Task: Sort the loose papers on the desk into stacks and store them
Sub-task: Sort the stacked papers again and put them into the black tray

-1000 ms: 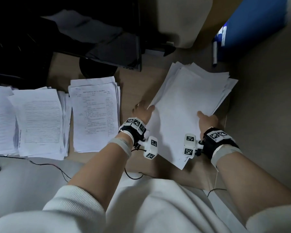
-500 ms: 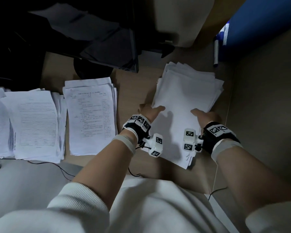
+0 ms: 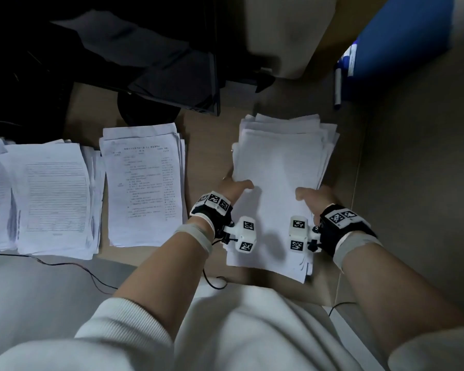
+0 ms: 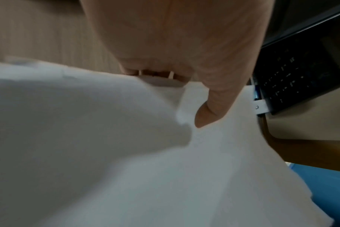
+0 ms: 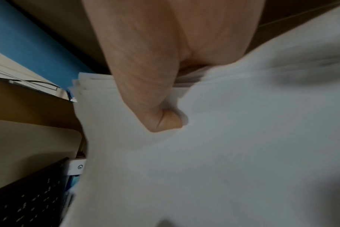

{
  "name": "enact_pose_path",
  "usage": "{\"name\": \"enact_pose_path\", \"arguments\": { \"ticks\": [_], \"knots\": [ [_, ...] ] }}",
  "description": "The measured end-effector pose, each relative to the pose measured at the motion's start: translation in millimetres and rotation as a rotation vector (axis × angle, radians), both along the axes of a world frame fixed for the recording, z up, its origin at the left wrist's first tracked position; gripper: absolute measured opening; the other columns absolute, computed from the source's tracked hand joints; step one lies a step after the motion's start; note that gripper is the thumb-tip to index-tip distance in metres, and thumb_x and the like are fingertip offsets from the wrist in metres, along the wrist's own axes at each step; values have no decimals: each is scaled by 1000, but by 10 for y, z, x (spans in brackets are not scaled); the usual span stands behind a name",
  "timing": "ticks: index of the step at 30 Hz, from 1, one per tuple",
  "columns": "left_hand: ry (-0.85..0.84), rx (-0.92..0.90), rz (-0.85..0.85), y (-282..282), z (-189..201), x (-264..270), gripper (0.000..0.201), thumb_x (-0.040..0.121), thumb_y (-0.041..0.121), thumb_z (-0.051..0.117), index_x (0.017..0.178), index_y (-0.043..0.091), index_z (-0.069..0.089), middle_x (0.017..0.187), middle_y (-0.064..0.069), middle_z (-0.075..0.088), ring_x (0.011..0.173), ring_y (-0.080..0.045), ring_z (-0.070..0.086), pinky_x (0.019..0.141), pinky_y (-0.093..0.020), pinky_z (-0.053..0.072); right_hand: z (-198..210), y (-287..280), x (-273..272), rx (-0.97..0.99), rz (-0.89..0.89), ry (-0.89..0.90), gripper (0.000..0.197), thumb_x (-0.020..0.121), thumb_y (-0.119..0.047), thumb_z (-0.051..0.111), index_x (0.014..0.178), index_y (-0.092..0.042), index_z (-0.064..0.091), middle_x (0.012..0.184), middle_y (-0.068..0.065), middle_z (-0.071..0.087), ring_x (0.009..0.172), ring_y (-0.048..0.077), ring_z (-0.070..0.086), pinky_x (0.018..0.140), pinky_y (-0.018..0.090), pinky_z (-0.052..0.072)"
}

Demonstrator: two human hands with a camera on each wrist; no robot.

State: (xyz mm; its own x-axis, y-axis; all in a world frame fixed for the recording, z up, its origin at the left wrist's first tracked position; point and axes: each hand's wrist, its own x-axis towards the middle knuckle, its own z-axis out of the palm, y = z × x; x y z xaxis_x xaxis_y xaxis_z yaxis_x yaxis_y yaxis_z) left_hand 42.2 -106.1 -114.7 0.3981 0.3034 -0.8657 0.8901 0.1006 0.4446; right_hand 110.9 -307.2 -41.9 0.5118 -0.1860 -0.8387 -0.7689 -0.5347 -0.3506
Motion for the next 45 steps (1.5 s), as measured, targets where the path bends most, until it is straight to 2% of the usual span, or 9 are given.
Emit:
{"name": "enact_pose_path", "arguments": {
  "ticks": [7, 11, 18, 22, 25, 30, 36, 41, 45],
  "knots": [
    [-156, 95, 1, 18, 502, -36, 31, 78, 10, 75, 106, 6, 62, 102, -9, 68, 96, -29, 67, 81, -32, 53, 223, 29, -239, 48, -71, -161, 13, 78, 6, 57, 75, -3, 49, 72, 2, 47, 61, 17, 42, 56, 25, 35],
    [-287, 178, 81, -19, 747, -60, 39, 71, 24, 72, 104, 2, 67, 97, -11, 73, 91, -30, 69, 81, -40, 57, 441, 116, -306, 121, -74, -313, 16, 82, 5, 57, 94, -4, 50, 78, -2, 50, 72, 18, 49, 71, 29, 40],
    [-651, 288, 356, -46, 1503, -262, 25, 76, 15, 74, 98, 12, 63, 89, 2, 68, 83, -14, 65, 79, -33, 56, 922, 184, -360, 282, -138, -589, 13, 75, -3, 66, 88, -6, 64, 81, 5, 65, 70, 20, 59, 64, 25, 48],
    [-828, 357, 421, -143, 1811, -477, 29, 79, 9, 74, 101, 27, 65, 97, 7, 71, 97, -18, 68, 88, -30, 55, 1028, 93, -481, 374, -123, -605, 45, 79, -15, 66, 114, 12, 59, 106, 31, 62, 73, 31, 59, 66, 29, 44],
    [-794, 380, 362, -170, 1768, -675, 30, 72, 16, 73, 98, 28, 65, 95, 7, 70, 97, -22, 68, 88, -39, 57, 944, -16, -652, 350, -18, -559, 31, 85, -14, 67, 102, 12, 65, 106, 27, 67, 93, 39, 66, 71, 41, 54],
    [-741, 431, 109, -66, 1658, -711, 16, 60, 13, 63, 74, 9, 56, 71, -5, 57, 64, -17, 52, 57, -40, 47, 789, -43, -677, 304, 133, -575, 24, 77, -2, 67, 100, -8, 67, 90, 6, 71, 70, 22, 67, 50, 19, 47],
    [-600, 220, 185, 129, 1587, -504, 42, 68, 4, 75, 108, 2, 66, 98, -7, 72, 86, -18, 69, 63, -17, 55, 704, 56, -565, 338, -21, -439, 18, 74, -11, 79, 88, -20, 72, 86, -6, 73, 72, 5, 68, 64, 22, 53],
    [-547, 138, 152, 290, 1529, -337, 33, 75, 11, 82, 105, 9, 69, 99, -6, 75, 91, -23, 72, 87, -42, 58, 650, 105, -447, 272, -44, -304, 26, 76, -29, 83, 95, -16, 70, 93, 0, 71, 75, 9, 64, 61, 24, 48],
    [-602, 119, 249, 299, 1596, -208, 58, 59, 34, 81, 108, 7, 65, 103, -11, 74, 95, -28, 72, 91, -52, 57, 680, 196, -414, 331, -153, -364, 50, 68, -30, 87, 109, -11, 66, 99, 2, 72, 86, 16, 69, 68, 27, 53]
  ]
}}
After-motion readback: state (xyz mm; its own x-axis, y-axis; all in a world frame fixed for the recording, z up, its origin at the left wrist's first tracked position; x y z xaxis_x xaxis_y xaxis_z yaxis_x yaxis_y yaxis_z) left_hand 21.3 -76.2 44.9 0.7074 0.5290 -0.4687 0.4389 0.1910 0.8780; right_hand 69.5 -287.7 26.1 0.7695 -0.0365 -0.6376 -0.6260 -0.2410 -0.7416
